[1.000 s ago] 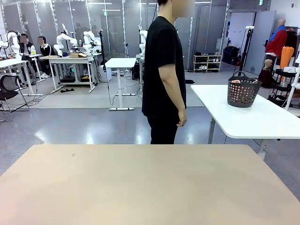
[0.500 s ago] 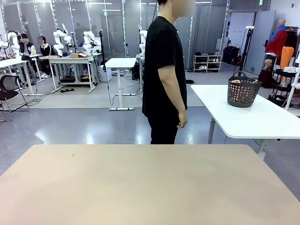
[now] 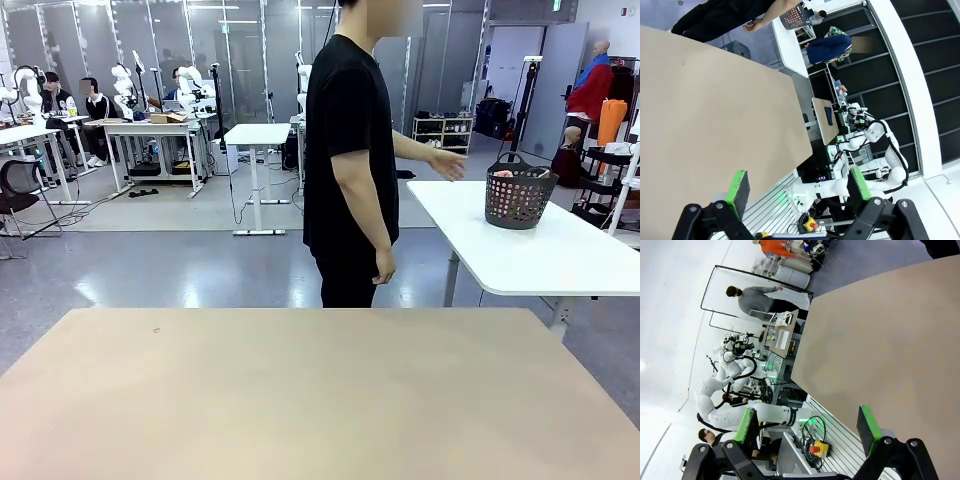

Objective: Fold the towel.
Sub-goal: Grab the top end of the 100 cm Hotel Towel extended by the human.

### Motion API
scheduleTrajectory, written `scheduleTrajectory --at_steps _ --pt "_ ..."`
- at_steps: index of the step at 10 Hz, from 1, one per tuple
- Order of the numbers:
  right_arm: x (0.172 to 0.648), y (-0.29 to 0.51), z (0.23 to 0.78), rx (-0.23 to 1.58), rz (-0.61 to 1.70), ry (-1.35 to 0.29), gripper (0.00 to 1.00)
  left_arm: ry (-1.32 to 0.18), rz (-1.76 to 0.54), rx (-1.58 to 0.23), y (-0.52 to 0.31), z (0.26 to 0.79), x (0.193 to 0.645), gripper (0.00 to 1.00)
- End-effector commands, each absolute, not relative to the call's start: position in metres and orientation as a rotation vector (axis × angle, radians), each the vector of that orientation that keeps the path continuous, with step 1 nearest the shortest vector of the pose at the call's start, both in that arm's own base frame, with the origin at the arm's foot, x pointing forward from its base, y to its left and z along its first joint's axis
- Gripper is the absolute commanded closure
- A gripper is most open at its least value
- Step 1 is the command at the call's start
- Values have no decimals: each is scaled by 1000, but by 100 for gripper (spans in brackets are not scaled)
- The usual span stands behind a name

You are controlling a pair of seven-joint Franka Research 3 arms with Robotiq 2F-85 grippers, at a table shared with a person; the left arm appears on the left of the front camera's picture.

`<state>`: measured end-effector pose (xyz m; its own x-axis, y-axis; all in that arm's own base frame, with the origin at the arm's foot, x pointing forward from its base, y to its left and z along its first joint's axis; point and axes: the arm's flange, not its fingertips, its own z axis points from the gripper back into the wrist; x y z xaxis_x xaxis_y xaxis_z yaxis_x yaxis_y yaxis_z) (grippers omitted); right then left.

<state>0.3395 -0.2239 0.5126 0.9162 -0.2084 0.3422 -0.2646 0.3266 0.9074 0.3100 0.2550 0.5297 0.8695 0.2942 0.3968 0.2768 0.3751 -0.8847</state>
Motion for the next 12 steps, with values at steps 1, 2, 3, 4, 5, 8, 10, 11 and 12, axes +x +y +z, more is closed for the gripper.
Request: scheduleTrajectory --at_steps 1,2,3,4,5,8,10,11,12 --pt "339 -225 513 1255 43 -443 0 -555 4 -1222 254 529 308 0" --pt "339 -225 513 1255 43 -443 0 -555 4 -1222 254 529 308 0" --pt "339 -225 513 1255 43 -443 0 -555 4 -1222 254 529 308 0" --pt "339 -225 513 1255 43 -443 0 -555 4 -1222 254 529 308 0" --pt "339 -225 513 1255 43 -443 0 -555 4 -1222 254 529 308 0" --pt "339 -225 513 1255 43 -443 0 -555 4 -1222 254 529 308 0" --pt "339 -225 513 1255 43 -443 0 -555 4 -1222 254 529 308 0" --pt "339 -225 513 1255 43 -443 0 -555 4 -1222 254 529 308 0" --pt "339 -225 513 1255 43 -443 0 -555 4 -1222 254 529 308 0"
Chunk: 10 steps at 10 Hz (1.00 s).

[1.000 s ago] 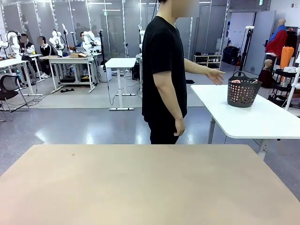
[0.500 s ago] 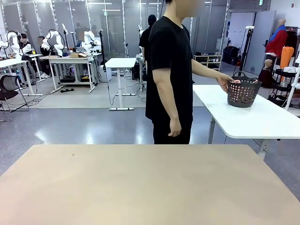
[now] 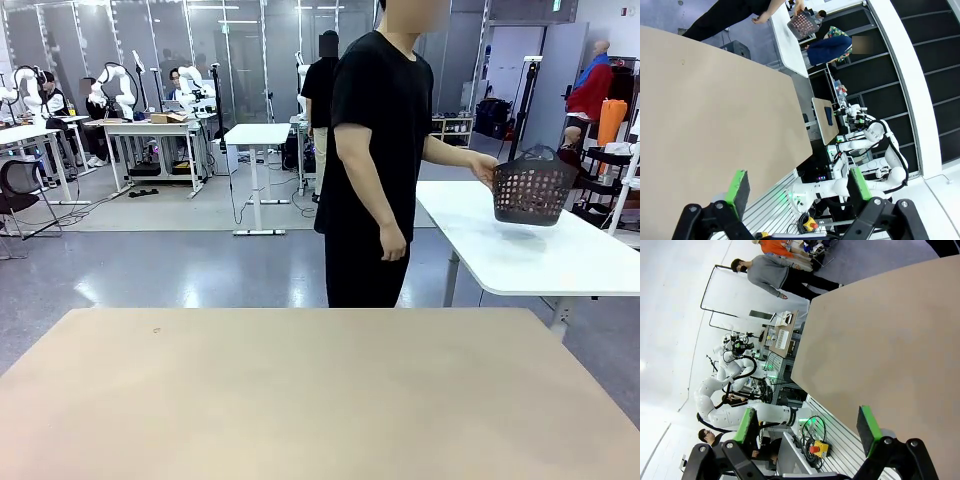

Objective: Fold the towel.
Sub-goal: Grab the top end of the 100 cm Hotel Towel extended by the human.

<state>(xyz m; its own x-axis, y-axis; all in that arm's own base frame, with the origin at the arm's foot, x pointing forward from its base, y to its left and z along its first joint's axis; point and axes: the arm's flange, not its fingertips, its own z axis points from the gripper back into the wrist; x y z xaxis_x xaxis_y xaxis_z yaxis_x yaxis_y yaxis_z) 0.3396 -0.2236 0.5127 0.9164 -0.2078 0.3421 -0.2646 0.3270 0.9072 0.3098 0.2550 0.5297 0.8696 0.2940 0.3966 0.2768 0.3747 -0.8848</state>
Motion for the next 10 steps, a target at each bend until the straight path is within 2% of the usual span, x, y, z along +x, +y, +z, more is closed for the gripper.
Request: scheduleTrajectory --at_steps 1,10 --pt "339 -225 513 1255 43 -443 0 -555 4 -1222 254 529 308 0" --pt "339 -225 513 1255 43 -443 0 -555 4 -1222 254 529 308 0"
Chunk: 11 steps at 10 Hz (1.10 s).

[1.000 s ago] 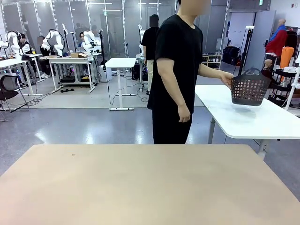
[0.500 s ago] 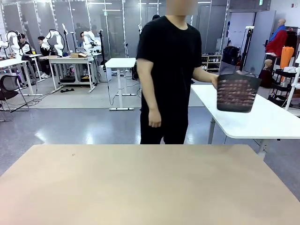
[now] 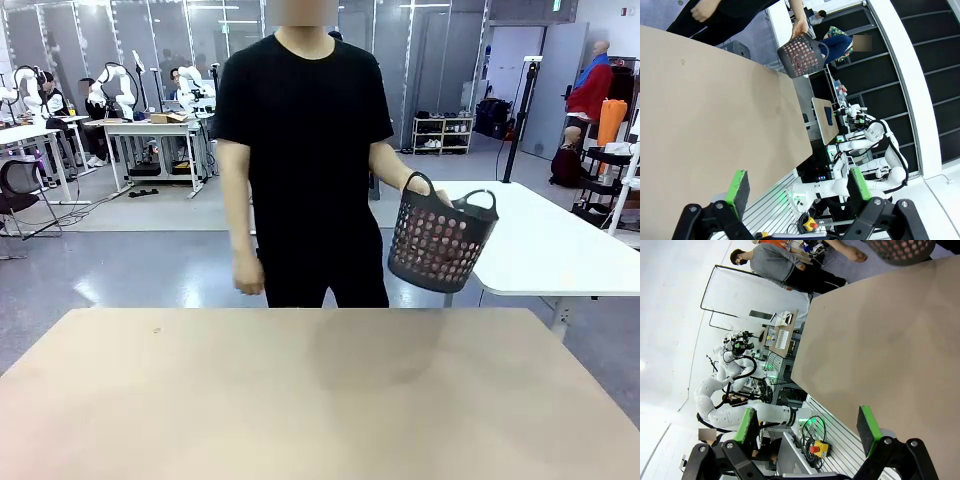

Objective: Fold the towel.
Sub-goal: Grab the top end of the 100 cm Hotel Towel extended by the human.

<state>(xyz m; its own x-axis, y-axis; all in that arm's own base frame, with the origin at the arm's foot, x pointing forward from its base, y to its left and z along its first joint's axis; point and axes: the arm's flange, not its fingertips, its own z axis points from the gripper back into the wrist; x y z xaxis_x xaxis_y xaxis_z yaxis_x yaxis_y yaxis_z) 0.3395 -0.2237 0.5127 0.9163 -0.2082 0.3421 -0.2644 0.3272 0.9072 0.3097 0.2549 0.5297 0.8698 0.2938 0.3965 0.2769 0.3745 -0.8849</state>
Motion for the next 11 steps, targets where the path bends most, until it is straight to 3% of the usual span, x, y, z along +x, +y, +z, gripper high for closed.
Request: scheduleTrajectory --at_steps 1,11 --pt "339 -225 513 1255 43 -443 0 -555 4 -1222 254 529 308 0" --pt "339 -225 513 1255 43 -443 0 -555 4 -1222 254 529 308 0"
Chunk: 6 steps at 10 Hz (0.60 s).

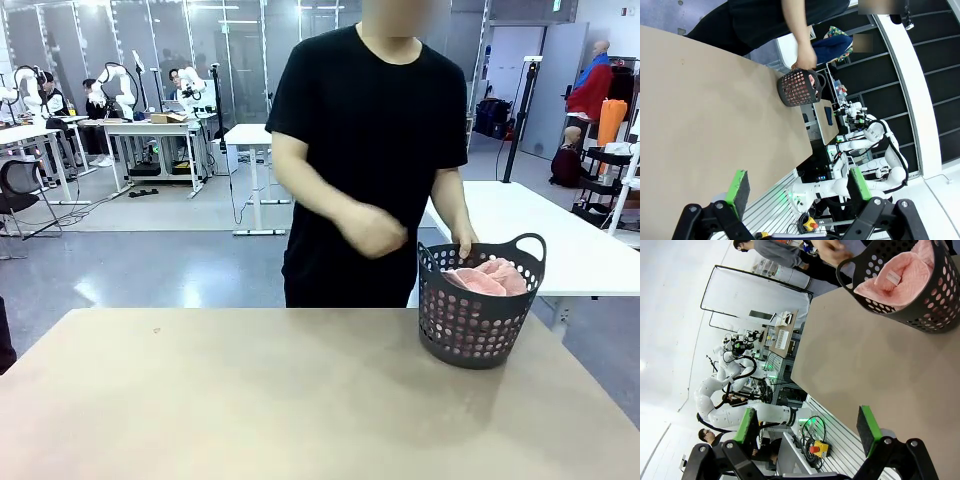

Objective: Fold the towel.
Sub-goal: Grab the top end of the 100 cm Hotel Towel extended by the human.

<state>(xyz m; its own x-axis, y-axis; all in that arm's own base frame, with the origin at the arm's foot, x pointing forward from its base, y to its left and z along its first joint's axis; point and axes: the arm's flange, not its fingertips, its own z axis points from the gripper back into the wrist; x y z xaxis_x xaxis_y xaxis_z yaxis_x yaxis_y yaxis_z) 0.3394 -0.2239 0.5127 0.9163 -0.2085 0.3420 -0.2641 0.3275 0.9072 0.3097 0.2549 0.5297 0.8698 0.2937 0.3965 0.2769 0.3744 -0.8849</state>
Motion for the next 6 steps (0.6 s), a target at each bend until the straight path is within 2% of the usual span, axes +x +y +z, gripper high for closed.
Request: scheduleTrajectory --at_steps 1,6 --pt "339 -225 513 1255 43 -443 0 -555 4 -1222 254 529 308 0" --pt "339 -225 513 1255 43 -443 0 -555 4 -1222 254 529 308 0"
